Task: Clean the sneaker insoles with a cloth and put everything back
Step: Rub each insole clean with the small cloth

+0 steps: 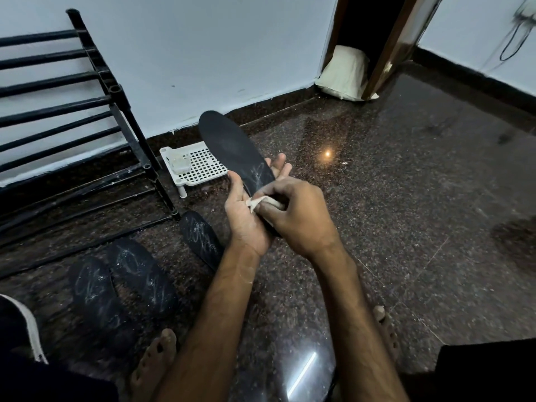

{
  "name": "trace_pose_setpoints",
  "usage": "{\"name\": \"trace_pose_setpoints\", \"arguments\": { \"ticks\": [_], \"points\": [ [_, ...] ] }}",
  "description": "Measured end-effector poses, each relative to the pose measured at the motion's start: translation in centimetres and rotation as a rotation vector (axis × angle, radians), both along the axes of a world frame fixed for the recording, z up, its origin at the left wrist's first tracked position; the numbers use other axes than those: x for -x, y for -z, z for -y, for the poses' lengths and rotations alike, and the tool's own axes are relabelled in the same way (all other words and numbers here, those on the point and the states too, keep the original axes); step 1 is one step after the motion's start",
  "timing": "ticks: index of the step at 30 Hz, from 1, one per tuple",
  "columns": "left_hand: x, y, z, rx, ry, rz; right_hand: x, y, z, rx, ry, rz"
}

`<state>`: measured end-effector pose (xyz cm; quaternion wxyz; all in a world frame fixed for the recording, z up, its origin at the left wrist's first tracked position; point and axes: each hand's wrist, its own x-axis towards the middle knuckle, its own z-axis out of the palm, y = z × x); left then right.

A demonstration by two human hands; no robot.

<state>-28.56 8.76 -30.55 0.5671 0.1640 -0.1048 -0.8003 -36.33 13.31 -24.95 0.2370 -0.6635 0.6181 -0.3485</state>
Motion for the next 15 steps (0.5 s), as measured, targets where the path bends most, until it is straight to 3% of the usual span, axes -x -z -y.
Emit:
{"name": "trace_pose_setpoints", "arguments": {
  "ticks": [5, 10, 15],
  "points": [
    [-0.4, 0.3, 0.3, 0.008, -0.027, -0.043, 1.2, 0.9, 0.8, -0.018, 0.209, -0.039],
    [0.2, 0.7, 0.1, 0.021, -0.007, -0.024, 0.5, 0.4, -0.2, -0.044, 0.045, 0.005],
    [-0.7, 0.0, 0.6, 0.019, -0.034, -0.096, 1.6, 0.5, 0.4, -0.055, 0.229, -0.031]
  ]
}}
